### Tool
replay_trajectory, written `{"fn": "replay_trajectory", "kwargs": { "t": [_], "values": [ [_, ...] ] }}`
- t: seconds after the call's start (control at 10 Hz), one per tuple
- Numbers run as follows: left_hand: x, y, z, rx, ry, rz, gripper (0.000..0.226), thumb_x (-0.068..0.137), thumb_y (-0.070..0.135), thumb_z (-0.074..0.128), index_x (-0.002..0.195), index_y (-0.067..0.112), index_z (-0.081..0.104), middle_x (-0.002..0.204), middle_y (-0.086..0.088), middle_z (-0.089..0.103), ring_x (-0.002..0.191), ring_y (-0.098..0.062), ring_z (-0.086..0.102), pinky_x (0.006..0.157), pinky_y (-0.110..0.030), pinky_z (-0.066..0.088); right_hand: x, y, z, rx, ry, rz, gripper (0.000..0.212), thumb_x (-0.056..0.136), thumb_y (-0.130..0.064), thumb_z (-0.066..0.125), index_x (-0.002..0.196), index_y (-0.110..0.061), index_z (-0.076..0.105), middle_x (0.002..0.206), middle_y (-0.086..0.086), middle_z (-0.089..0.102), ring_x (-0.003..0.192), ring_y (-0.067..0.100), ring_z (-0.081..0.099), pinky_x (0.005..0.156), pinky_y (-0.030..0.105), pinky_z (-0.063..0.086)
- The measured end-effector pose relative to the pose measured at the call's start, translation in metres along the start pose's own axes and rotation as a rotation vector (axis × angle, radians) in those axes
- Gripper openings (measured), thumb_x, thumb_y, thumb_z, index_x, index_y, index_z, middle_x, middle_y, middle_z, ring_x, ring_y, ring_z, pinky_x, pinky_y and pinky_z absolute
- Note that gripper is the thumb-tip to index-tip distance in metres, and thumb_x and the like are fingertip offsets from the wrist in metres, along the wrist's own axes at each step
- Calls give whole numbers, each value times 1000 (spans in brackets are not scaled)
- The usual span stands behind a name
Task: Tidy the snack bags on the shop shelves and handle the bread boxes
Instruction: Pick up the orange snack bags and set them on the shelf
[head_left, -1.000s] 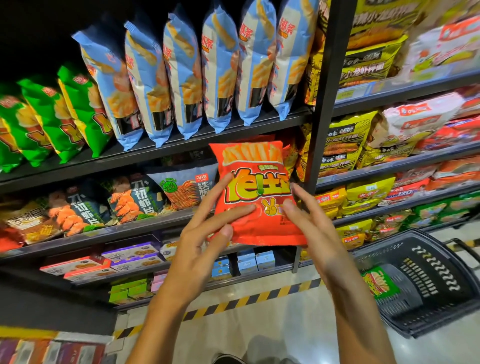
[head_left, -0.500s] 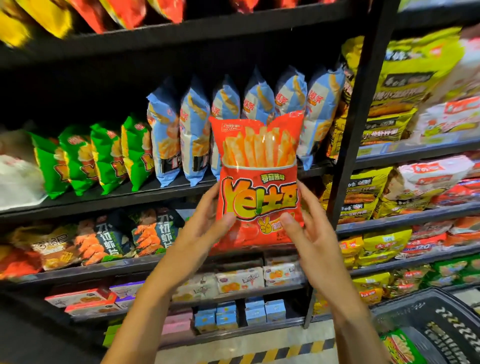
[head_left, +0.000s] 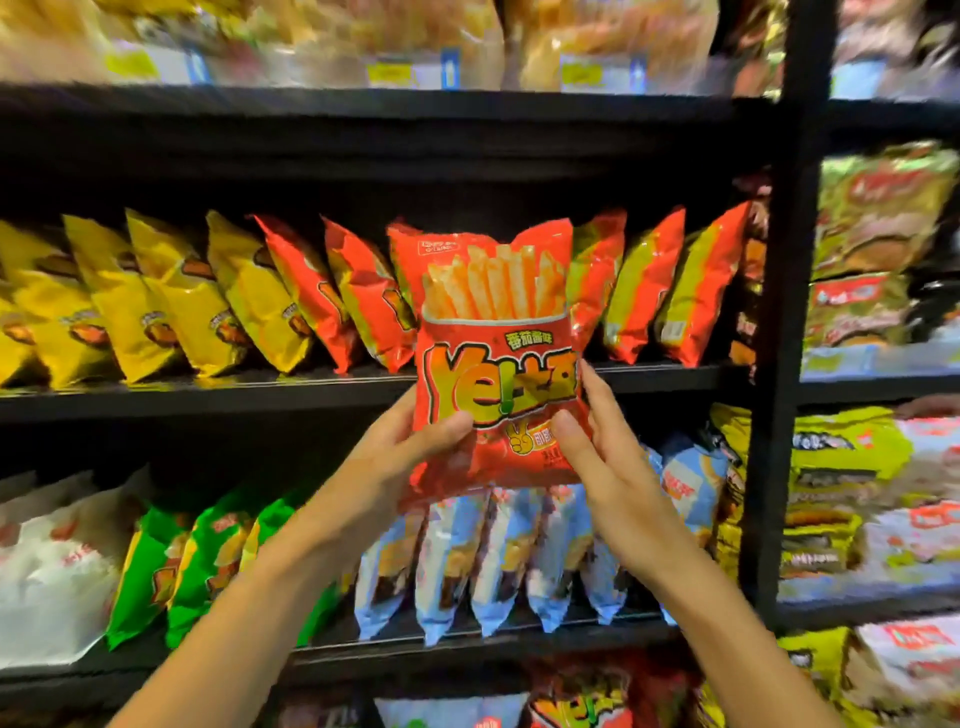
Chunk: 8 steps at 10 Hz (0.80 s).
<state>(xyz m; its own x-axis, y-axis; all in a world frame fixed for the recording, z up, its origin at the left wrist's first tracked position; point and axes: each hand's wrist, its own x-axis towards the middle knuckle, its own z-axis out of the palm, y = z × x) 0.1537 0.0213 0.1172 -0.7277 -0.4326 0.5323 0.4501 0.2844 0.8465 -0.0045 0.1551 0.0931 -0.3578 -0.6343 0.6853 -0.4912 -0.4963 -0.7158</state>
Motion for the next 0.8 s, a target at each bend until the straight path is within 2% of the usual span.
{"fn": "replay_trajectory", "kwargs": {
  "t": [0.1,0.2,0.3,0.4,0.5,0.6,0.7,0.8],
  "values": [
    [28,19,-5,-48,-8,42,4,85,22,66,89,20,66,63,13,59,53,0,54,52,-14,49,39,-7,-2,-42,-7,-31,43,103,-36,46,132,-61,28,112,-70,38,113,-43,31,92,-8,27],
    [47,28,-12,44,13,125,11,91,16,63,101,13,60,71,6,61,61,-6,56,62,-19,52,69,-4,-13,-70,23,-86,57,96,-43,52,149,-48,32,137,-44,49,129,-24,42,108,10,37],
    [71,23,-20,99,117,198,34,87,17,73,118,11,60,90,2,71,78,-14,64,76,-30,58,96,10,-33,-129,191,-124,62,100,-31,64,154,-37,35,148,-15,53,135,-3,50,115,25,42],
    [102,10,-22,270,220,307,72,85,17,82,147,20,45,126,4,72,112,-10,69,103,-32,51,123,28,-50,-303,374,-159,73,95,-20,75,156,-28,35,155,-6,46,140,8,46,119,38,40],
    [131,-1,-12,474,275,397,89,89,14,80,158,18,25,140,5,58,121,12,55,106,-11,38,150,40,-58,-478,464,-216,78,92,-17,76,157,-26,33,159,-3,39,148,13,36,123,43,32],
    [157,-12,2,613,304,448,90,90,10,76,161,16,20,146,3,54,131,1,52,112,-18,37,169,49,-63,-675,481,-259,80,90,-16,76,158,-22,34,167,-2,25,155,17,22,128,38,21],
    [184,-25,8,700,318,457,94,89,10,74,163,20,16,157,0,45,144,-15,44,120,-39,36,182,61,-63,-810,469,-279,80,90,-20,77,158,-23,35,171,-10,10,158,15,12,125,27,17],
    [206,-33,12,747,346,444,96,90,9,71,164,24,12,162,0,37,149,-16,36,123,-41,33,187,67,-60,-841,463,-308,78,89,-23,78,156,-23,39,172,-13,5,159,14,8,123,34,24]
  ]
}}
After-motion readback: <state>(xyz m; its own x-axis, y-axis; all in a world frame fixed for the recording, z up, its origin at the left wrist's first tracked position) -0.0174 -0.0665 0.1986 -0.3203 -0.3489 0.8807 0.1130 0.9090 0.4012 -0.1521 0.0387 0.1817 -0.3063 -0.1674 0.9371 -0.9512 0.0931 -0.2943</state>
